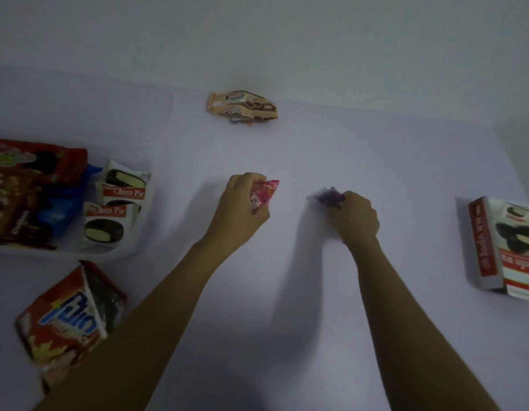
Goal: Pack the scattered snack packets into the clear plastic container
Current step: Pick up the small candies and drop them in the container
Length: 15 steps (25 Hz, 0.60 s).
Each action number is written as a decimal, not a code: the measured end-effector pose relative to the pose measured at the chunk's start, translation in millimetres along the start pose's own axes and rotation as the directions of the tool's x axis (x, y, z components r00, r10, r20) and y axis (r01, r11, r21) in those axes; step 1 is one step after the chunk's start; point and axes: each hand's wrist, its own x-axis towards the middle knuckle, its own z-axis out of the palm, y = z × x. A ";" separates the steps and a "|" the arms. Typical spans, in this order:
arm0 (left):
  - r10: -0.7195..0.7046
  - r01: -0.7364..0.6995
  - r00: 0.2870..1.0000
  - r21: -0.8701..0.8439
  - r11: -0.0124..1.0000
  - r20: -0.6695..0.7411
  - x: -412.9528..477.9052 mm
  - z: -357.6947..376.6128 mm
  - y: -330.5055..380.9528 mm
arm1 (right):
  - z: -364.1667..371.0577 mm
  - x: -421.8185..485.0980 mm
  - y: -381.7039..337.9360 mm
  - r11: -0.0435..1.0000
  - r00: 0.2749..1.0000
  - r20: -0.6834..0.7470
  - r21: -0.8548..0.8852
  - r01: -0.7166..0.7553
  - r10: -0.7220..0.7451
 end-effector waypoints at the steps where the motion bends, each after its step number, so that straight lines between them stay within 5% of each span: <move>1: 0.005 -0.005 1.000 -0.016 1.000 -0.023 -3.2 -11.2 -2.5 | -2.1 -10.0 -7.2 0.997 1.000 -0.001 0.068 0.025 -0.025; 7: 0.055 -0.054 0.959 0.014 0.998 -0.278 -22.3 -101.7 -22.4 | -16.5 -77.0 -81.1 0.890 0.981 -0.091 0.414 0.192 -0.169; 11: 0.017 0.065 0.902 0.175 0.982 -0.431 -34.5 -170.9 -67.2 | -16.1 -108.2 -139.9 0.843 0.940 -0.109 0.419 0.338 -0.323; 15: -0.101 0.244 0.901 0.302 0.921 -0.421 -51.4 -219.4 -114.5 | -16.0 -132.7 -196.6 0.800 0.849 -0.095 0.296 0.523 -0.520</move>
